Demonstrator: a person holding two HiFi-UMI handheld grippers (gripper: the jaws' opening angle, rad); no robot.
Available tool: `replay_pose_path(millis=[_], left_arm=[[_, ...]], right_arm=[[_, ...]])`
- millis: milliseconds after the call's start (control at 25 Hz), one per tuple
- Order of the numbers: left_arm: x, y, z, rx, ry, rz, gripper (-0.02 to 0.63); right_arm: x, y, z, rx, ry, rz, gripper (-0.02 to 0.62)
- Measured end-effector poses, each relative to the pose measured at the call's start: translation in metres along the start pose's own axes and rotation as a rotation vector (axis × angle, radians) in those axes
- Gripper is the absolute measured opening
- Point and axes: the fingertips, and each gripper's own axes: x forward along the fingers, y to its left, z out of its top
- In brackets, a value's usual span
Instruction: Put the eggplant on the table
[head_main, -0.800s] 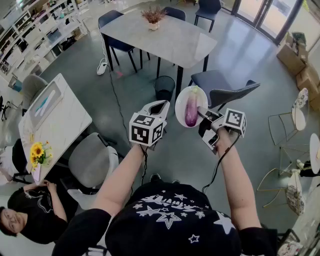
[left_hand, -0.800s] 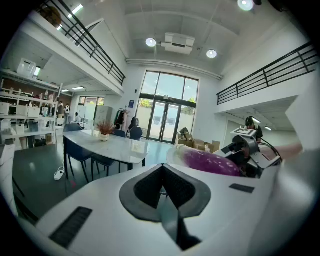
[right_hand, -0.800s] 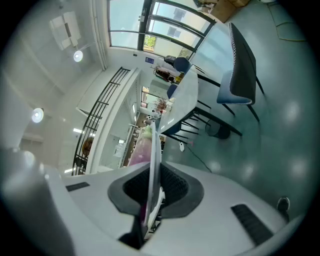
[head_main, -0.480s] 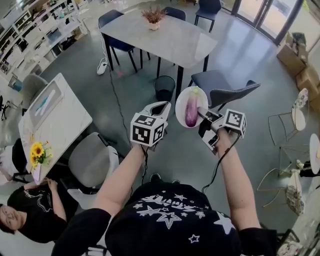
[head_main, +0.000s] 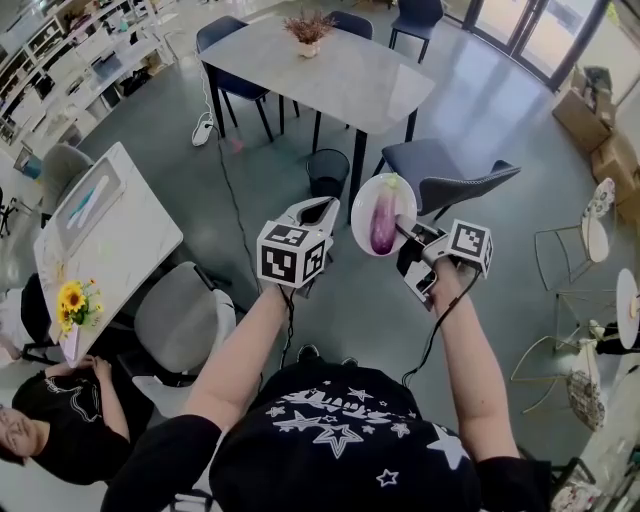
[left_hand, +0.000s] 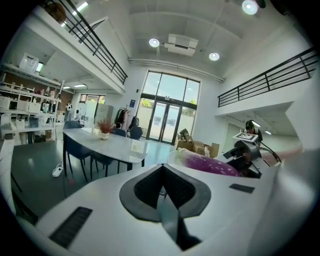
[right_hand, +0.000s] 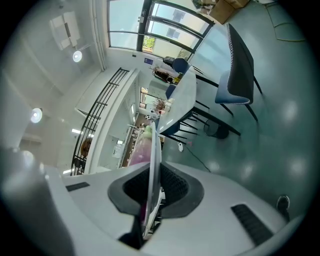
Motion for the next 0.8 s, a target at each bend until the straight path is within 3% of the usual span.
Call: replay_pose_path(millis=[800], left_arm=[[0.0043,-0.0042,0.0038,0.006,-0.01,-0.004,0.008]], right_arm=[[0.0019,0.0013,-0.0035,-0.041,0.025,-0.018,0.034]])
